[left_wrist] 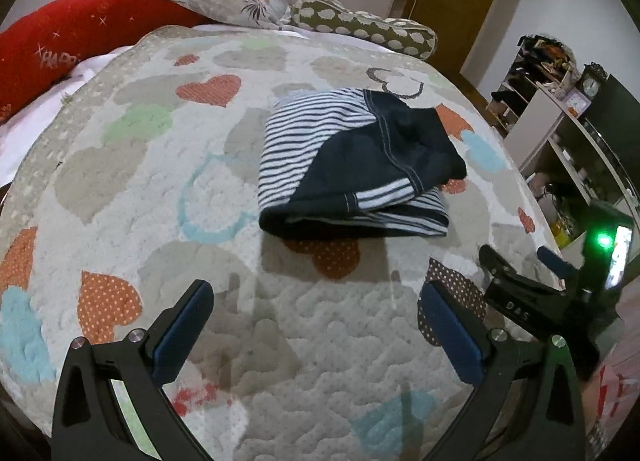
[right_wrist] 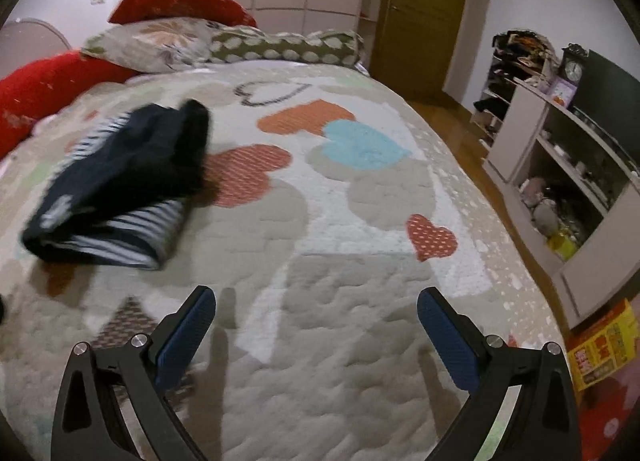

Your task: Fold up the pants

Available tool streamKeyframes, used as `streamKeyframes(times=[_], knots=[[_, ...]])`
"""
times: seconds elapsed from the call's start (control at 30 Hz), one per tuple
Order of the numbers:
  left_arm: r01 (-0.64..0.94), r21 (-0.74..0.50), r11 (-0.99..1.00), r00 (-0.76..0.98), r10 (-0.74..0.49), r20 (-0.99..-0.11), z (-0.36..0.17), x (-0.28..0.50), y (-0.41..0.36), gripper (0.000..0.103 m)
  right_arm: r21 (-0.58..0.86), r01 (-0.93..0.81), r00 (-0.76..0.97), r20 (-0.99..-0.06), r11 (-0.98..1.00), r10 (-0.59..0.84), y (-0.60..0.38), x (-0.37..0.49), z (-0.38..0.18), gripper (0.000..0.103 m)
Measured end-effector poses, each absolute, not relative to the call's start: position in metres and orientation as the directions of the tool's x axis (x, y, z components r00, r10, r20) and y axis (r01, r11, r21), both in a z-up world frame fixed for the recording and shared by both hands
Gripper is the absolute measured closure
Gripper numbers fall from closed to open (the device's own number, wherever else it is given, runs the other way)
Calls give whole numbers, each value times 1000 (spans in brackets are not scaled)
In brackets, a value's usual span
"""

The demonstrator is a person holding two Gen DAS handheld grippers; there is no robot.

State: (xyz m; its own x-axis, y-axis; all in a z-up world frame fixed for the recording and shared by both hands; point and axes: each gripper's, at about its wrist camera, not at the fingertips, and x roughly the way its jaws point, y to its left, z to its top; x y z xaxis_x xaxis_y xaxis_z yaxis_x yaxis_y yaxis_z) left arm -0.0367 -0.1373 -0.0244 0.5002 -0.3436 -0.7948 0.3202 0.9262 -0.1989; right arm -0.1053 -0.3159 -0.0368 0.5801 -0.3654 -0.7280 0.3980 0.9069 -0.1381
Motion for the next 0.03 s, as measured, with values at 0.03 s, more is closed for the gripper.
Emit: streamKeyframes(times=[0.03], knots=[[320,-205,925,498,-348,-794,-25,-36,-136,0,-135,403,559,-747,905,-361,-321,-102,-42,1]])
